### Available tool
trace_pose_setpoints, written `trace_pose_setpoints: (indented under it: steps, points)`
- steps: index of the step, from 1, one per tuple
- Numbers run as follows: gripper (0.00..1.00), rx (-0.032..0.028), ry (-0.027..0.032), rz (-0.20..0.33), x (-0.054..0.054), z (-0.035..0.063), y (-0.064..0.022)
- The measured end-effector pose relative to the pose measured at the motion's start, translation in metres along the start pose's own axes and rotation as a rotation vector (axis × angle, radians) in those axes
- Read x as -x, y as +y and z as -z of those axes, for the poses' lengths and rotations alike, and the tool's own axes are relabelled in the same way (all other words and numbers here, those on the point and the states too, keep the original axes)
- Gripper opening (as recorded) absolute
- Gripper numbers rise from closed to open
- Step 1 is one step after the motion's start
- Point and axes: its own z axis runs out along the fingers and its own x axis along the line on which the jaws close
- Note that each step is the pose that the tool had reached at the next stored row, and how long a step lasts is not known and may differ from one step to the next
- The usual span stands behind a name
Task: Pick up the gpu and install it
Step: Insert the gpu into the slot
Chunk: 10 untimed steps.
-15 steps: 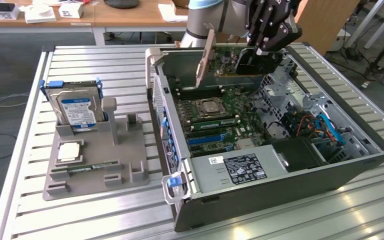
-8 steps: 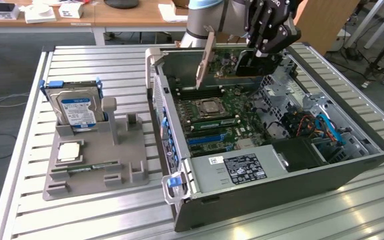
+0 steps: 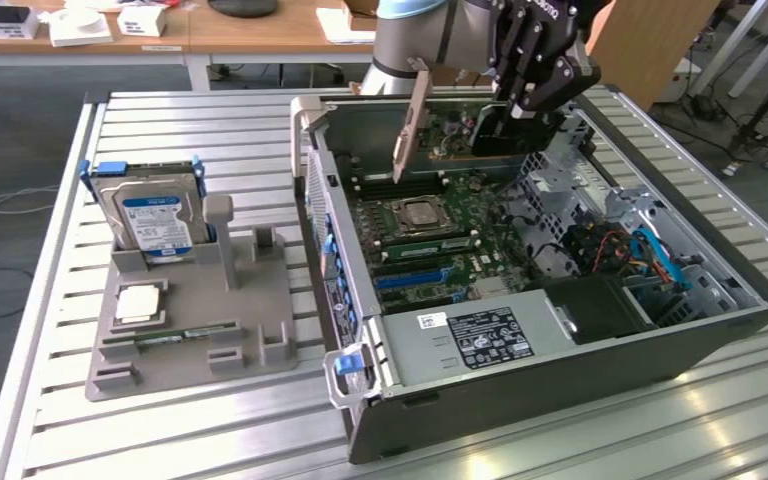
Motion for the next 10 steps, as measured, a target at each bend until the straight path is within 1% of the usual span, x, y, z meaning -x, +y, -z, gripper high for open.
trace_pose_setpoints:
  steps: [6, 10]
  points:
    - [0.27, -0.0001, 0.0001, 0.0, 0.0, -0.0001, 0.0]
    - [0.27, -0.0012, 0.0, 0.0, -0.0001, -0.0031, -0.0001]
